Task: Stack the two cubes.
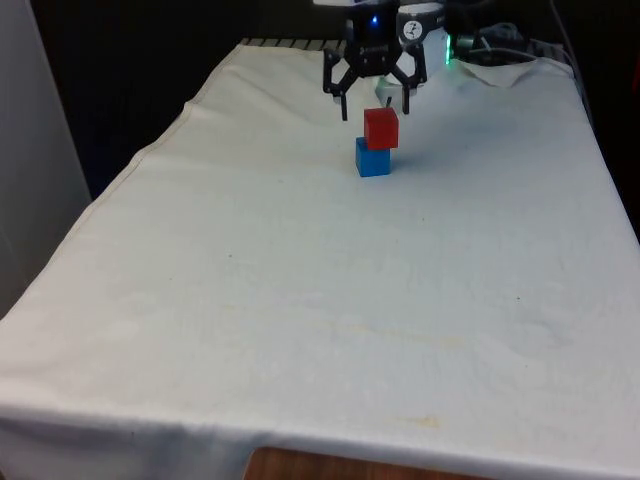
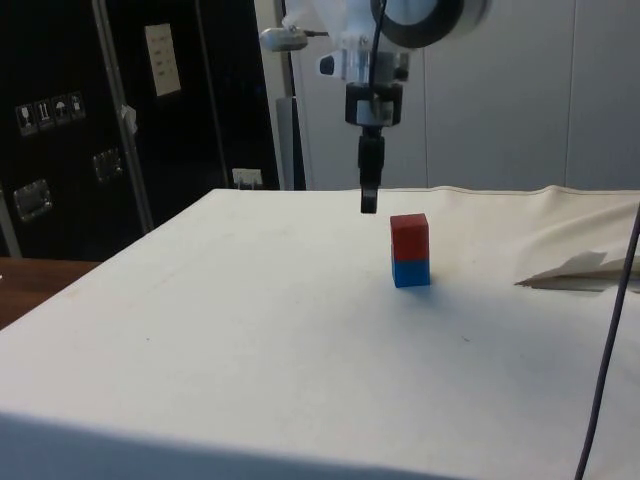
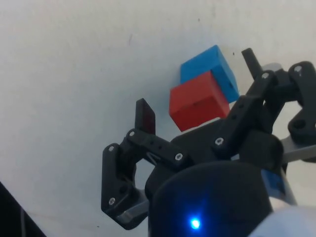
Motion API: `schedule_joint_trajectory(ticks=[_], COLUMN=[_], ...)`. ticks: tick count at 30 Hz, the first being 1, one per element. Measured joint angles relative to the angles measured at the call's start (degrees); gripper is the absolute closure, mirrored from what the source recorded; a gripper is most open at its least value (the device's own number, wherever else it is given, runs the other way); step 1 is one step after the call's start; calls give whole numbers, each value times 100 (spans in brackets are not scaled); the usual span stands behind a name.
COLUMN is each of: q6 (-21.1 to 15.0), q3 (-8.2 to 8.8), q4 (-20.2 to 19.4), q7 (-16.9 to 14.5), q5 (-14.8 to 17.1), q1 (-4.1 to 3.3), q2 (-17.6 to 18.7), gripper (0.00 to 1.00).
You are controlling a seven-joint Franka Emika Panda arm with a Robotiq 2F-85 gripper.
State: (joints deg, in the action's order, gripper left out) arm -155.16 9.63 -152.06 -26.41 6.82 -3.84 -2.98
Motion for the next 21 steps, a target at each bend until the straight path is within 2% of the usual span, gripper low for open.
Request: schedule_joint_trajectory(ticks=[9,21], q6=[206,676], q3=[0,6], q4=[246,458], q7=[178,493], q5=[0,-6], q1=[0,6], q2=[-23,-315], gripper=[0,0])
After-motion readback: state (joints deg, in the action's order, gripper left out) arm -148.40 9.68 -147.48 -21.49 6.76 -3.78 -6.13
